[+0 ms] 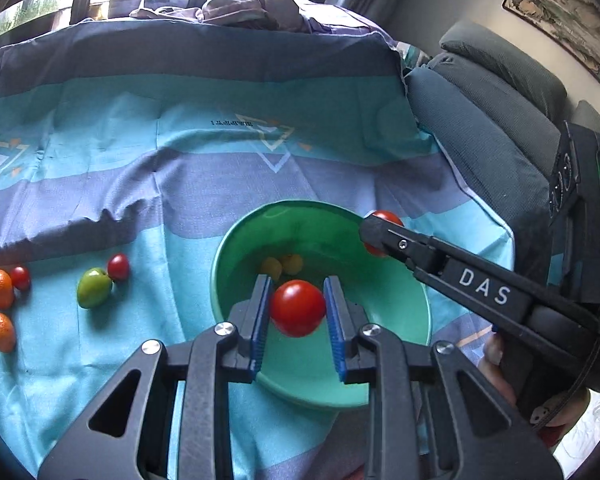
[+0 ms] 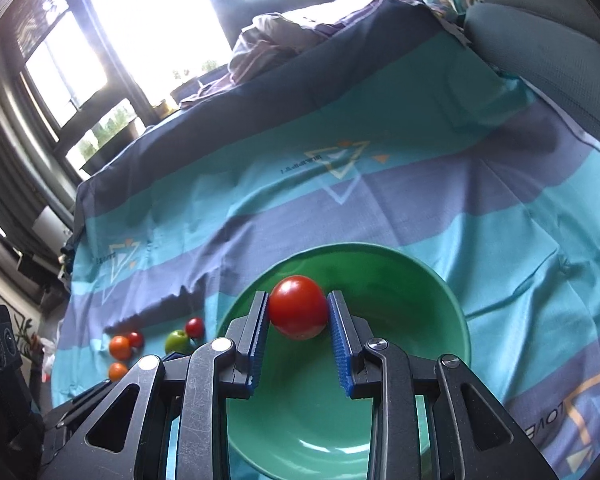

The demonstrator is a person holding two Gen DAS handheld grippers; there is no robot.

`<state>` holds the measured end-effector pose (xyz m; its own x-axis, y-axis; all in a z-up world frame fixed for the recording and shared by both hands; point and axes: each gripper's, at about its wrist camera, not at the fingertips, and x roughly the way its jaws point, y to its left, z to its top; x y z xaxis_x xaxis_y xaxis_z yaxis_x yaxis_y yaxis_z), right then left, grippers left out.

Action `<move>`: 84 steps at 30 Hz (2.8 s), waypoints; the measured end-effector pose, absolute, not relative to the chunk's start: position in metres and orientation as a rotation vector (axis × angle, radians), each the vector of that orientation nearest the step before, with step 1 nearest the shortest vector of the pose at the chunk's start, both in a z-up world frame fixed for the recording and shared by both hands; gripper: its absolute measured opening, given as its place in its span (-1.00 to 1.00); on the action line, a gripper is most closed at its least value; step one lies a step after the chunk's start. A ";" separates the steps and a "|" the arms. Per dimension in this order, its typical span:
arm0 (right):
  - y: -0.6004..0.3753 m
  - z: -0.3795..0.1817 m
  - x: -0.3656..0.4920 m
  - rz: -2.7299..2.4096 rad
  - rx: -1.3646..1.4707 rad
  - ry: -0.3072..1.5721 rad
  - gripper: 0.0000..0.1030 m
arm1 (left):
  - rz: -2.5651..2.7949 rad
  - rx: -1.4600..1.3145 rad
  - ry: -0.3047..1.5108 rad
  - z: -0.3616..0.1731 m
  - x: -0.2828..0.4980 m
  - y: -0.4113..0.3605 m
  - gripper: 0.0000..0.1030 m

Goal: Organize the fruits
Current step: 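Carry the tomato in the left gripper while the right gripper carries its tomato over the bowl, then open both grippers to drop the cherry tomatoes into the green bowl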

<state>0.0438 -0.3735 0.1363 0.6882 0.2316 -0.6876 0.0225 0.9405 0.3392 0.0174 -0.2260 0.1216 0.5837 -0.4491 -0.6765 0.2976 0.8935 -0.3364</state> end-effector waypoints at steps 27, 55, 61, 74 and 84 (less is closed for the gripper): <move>-0.385 0.099 0.064 0.033 0.330 0.947 -0.38 | -0.426 -0.111 0.910 0.089 0.031 -0.261 -0.48; -0.378 0.088 0.071 -0.005 0.291 1.012 -0.38 | -0.421 -0.098 0.966 0.073 0.038 -0.261 -0.48; -0.377 0.086 0.073 -0.011 0.281 1.026 -0.38 | -0.411 -0.086 0.971 0.070 0.040 -0.261 -0.48; -0.377 0.100 0.067 -0.047 0.285 0.962 -0.27 | -0.454 -0.141 0.927 0.089 0.024 -0.242 -0.05; -0.345 0.126 0.060 0.007 0.239 0.877 -0.02 | -0.322 -0.180 0.806 0.125 -0.008 -0.146 0.20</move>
